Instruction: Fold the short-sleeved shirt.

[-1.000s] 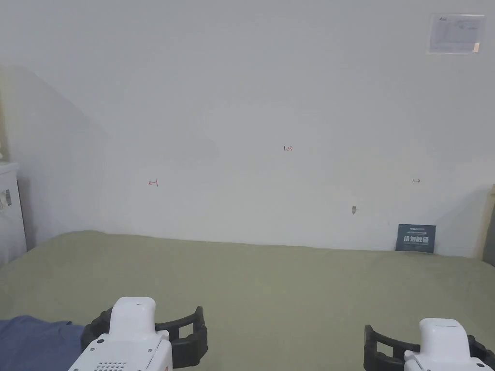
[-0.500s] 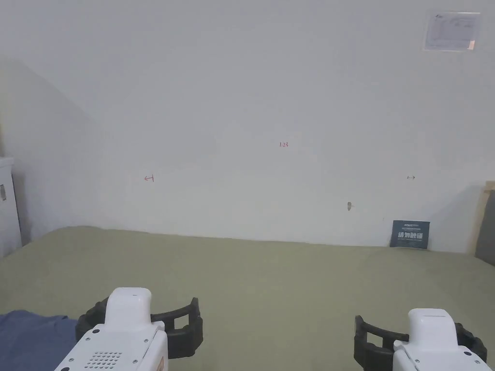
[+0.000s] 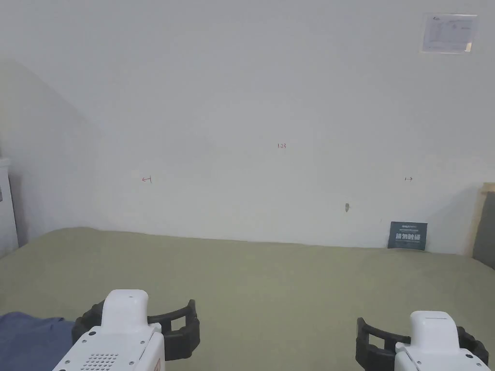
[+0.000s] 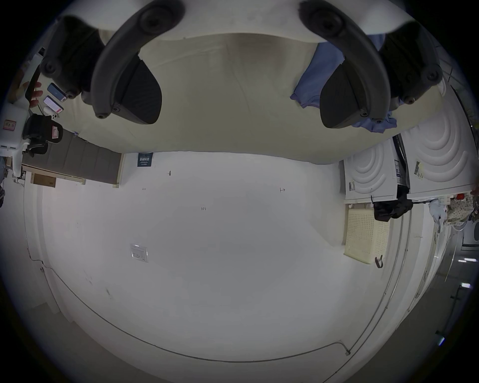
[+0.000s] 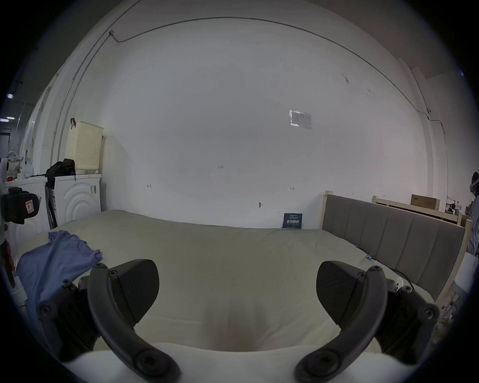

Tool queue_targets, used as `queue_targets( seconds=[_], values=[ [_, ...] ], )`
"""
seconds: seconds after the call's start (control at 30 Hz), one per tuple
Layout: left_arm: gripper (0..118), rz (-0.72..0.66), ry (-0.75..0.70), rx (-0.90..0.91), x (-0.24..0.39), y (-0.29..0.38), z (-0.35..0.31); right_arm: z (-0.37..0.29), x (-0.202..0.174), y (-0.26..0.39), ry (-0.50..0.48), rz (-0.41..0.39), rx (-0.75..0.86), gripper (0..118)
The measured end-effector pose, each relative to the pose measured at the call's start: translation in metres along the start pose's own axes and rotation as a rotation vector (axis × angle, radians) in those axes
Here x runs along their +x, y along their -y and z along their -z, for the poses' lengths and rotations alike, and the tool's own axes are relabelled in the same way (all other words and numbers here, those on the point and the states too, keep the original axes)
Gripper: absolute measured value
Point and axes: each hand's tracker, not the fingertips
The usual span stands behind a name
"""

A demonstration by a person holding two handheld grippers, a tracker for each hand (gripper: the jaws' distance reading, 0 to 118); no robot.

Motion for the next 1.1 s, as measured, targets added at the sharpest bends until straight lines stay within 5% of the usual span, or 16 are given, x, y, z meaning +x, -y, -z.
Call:
queue_targets(
  seconds=[1.1],
  values=[
    [118, -0.014, 0.01, -0.019, 0.0008, 0.0012, 0.0057, 0.0056, 0.0004, -0.0022, -0.02, 0.006, -0.033, 118]
  ],
)
